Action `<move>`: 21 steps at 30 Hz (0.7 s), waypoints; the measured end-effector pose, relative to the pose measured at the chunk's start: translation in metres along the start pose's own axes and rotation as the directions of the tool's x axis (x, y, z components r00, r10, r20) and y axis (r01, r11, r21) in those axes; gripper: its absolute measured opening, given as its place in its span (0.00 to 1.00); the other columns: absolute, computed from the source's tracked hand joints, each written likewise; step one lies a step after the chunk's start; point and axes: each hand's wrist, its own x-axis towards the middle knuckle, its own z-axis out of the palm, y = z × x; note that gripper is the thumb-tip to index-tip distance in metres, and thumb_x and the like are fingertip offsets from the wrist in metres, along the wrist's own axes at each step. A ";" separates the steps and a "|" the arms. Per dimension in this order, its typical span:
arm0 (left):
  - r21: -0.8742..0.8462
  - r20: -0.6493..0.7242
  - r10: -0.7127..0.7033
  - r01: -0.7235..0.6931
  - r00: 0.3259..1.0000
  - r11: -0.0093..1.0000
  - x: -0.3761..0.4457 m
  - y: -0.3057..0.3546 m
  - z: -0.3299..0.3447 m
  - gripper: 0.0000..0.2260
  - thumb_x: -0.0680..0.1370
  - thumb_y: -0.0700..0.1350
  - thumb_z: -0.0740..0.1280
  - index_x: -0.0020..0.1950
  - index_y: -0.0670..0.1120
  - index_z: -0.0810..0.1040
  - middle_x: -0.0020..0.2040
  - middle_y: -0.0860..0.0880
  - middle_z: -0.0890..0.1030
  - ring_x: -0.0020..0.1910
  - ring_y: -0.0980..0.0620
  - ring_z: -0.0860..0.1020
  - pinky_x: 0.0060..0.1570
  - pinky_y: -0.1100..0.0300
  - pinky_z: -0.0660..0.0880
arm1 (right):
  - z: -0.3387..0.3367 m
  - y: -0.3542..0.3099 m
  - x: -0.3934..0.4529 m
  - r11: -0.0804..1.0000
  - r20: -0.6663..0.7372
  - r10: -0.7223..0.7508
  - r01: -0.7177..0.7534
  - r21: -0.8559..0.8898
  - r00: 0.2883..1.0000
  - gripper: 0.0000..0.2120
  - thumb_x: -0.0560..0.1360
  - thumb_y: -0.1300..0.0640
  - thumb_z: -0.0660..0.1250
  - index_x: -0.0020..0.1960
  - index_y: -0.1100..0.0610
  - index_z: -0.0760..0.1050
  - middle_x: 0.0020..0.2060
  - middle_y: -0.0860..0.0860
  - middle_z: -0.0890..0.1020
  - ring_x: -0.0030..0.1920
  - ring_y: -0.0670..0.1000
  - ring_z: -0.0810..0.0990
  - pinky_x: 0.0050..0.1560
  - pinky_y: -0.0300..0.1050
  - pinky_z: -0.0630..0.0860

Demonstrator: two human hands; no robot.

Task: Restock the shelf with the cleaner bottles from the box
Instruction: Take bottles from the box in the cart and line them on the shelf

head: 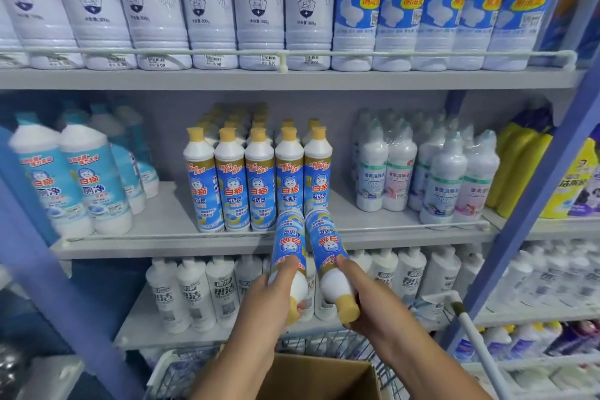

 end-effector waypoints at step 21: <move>0.094 0.005 -0.021 0.021 1.000 0.995 0.025 0.010 0.006 0.25 0.71 0.66 0.68 0.51 0.45 0.81 0.39 0.40 0.85 0.30 0.46 0.81 0.43 0.45 0.82 | 0.013 -0.010 0.015 0.999 -0.019 0.003 -0.002 0.043 1.000 0.23 0.73 0.37 0.70 0.54 0.56 0.83 0.38 0.52 0.85 0.34 0.49 0.78 0.37 0.42 0.72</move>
